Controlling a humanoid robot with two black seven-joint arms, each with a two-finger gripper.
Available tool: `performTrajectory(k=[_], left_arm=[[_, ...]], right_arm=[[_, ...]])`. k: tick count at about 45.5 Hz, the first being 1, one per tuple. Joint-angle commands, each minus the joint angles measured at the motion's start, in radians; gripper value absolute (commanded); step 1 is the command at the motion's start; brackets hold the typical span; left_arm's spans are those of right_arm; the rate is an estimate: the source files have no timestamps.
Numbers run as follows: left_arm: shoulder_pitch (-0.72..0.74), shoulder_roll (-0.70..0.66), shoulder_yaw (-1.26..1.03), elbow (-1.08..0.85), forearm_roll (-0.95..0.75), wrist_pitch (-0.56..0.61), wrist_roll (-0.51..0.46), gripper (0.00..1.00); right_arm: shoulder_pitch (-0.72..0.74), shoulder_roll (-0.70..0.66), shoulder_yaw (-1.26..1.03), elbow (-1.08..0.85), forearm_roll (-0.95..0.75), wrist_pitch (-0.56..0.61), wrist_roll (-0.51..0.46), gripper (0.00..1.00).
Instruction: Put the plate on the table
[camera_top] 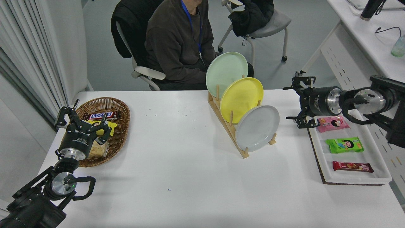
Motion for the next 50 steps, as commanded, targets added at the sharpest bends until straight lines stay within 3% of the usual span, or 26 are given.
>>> performTrajectory(k=[1,29,50], left_arm=[[0.000,0.000,0.000,0.000,0.000,0.000,0.000,0.98],[0.000,0.000,0.000,0.000,0.000,0.000,0.000,0.98],[0.000,0.000,0.000,0.000,0.000,0.000,0.000,0.98]], right_arm=[[-0.015,0.037,0.031,-0.005,-0.004,0.009,-0.022,0.99],[-0.017,0.204,0.033,-0.243,-0.021,0.070,-0.019,0.99],[-0.021,0.238,0.033,-0.255,-0.021,0.092,-0.013,0.99]])
